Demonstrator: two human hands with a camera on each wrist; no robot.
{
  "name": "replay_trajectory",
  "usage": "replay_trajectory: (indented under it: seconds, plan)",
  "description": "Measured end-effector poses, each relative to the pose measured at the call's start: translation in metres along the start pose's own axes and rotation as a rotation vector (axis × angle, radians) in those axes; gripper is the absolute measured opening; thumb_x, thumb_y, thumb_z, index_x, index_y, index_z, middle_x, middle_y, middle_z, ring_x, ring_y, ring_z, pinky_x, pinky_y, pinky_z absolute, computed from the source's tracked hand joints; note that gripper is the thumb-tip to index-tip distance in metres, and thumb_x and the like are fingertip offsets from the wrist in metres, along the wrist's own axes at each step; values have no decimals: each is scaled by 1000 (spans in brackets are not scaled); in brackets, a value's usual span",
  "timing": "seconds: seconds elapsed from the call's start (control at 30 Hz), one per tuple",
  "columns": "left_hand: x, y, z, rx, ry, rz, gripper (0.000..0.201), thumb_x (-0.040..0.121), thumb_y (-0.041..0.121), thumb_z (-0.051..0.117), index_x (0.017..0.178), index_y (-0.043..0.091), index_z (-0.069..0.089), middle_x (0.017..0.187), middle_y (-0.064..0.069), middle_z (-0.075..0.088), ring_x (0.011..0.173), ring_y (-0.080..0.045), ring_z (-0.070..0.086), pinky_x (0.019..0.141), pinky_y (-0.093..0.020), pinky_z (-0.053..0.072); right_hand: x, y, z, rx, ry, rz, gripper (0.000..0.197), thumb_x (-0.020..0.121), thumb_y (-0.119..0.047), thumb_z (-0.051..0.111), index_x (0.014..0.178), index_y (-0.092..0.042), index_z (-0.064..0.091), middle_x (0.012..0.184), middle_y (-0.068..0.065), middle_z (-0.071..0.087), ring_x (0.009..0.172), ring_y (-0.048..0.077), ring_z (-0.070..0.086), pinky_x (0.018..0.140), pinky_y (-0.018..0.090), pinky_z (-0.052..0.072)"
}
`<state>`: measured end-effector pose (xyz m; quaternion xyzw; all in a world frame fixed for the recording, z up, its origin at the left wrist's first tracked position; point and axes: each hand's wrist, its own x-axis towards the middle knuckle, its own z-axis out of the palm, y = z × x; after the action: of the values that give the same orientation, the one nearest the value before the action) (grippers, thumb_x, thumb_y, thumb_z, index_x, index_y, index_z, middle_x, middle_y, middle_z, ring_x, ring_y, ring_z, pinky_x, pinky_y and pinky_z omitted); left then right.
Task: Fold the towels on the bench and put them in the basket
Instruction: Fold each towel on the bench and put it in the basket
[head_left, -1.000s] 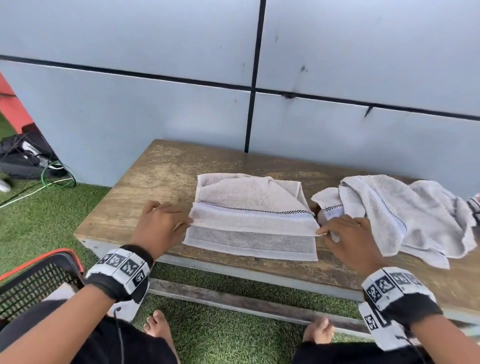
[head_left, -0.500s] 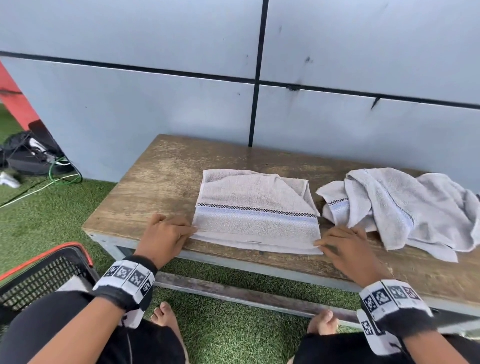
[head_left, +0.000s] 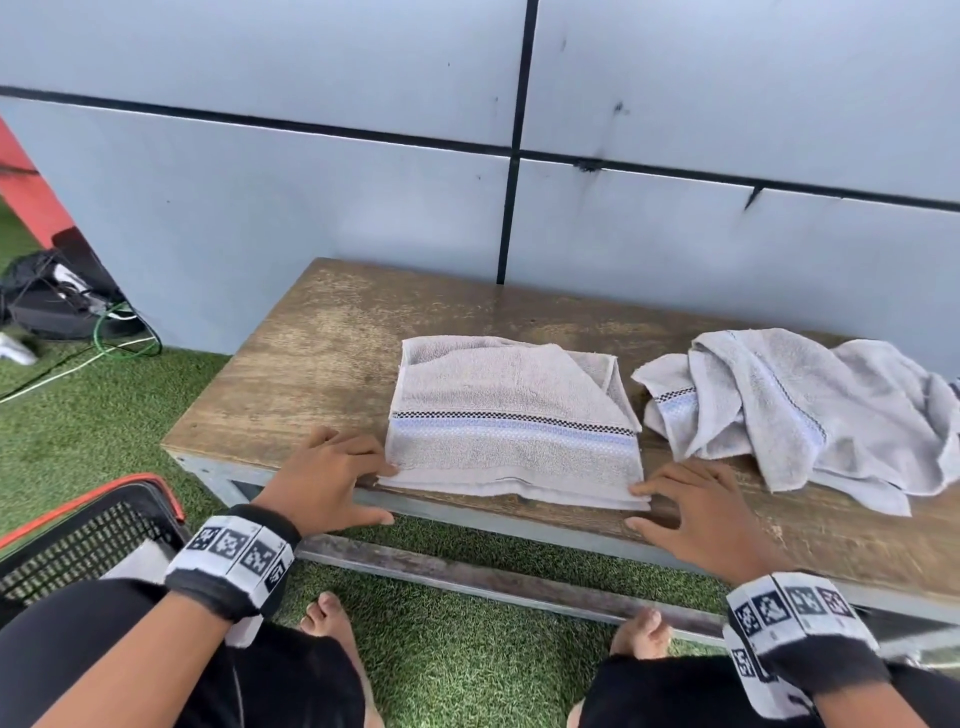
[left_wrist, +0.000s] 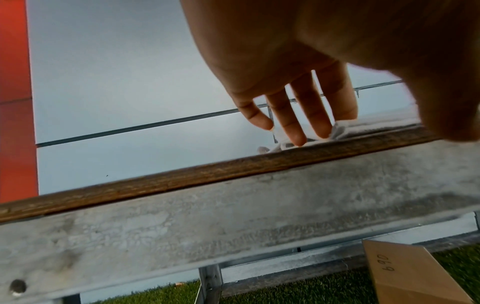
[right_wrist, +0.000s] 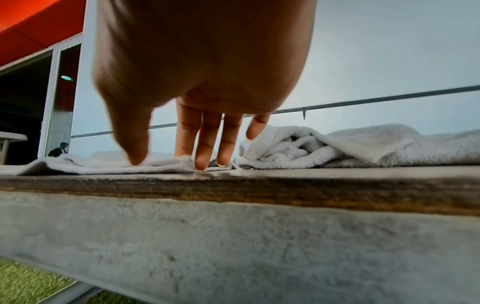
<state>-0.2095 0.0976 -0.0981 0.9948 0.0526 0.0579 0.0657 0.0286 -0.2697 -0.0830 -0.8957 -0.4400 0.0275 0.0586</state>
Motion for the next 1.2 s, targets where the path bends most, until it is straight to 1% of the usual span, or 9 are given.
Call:
replay_trajectory:
  seconds: [0.1,0.17,0.33,0.63,0.8,0.97,1.07,1.13,1.2]
  plan:
    - [-4,4,1,-29,83,28,28,65,41,80,89,34,69,91,16,64,88,-8,62,89,-32,41,-10,-2,-4,-13,-107,-26,53,69,-78,43,112,-49,49,109,-28,46,109,-5,34,100,23,11]
    - [-6,6,1,-40,119,37,24,64,32,83,84,32,70,86,16,64,84,-8,63,88,-27,36,-15,-3,-2,-2,-106,-47,41,76,-62,56,113,-45,53,111,-26,48,113,-1,38,100,22,10]
    - [-10,7,-1,-72,123,20,20,68,29,80,85,31,69,87,16,63,85,-8,61,90,-23,29,-25,-3,9,34,94,-113,19,72,-45,61,90,-38,65,90,-23,60,91,5,58,80,19,18]
    - [-16,14,-25,-241,263,-108,16,76,28,72,92,28,69,89,16,64,77,-6,62,81,-43,53,-28,-9,-9,107,215,-76,16,72,-37,64,89,-36,63,84,-23,59,84,5,57,83,25,25]
    - [-10,26,-60,-438,393,-163,26,78,12,72,98,28,65,102,11,67,97,-3,61,91,-27,48,-30,-16,-44,177,384,-83,21,80,-42,56,96,-31,62,95,-21,60,93,1,53,81,22,26]
    - [-4,55,-111,-590,550,-168,20,81,21,64,92,37,58,97,37,60,92,16,54,80,1,37,-40,-23,-90,385,524,-24,32,79,-27,72,96,-47,55,93,-24,62,91,-1,49,84,11,29]
    - [-7,58,-131,-676,609,-178,17,81,28,63,91,43,60,93,24,66,91,6,60,82,-11,44,-51,-28,-120,488,597,-41,20,83,-26,68,88,-43,58,98,-20,60,95,-3,48,81,0,30]
    - [-10,59,-143,-716,629,-183,14,83,38,66,96,40,61,94,12,69,95,-3,63,85,-23,49,-58,-29,-136,557,615,-43,26,81,-19,67,89,-42,59,96,-22,61,97,8,50,81,5,33]
    - [-14,68,-158,-747,652,-146,14,84,39,66,95,32,63,95,10,70,93,-2,64,84,-15,47,-65,-32,-152,651,644,-89,20,79,-23,61,89,-41,60,93,-20,63,95,15,51,84,16,37]
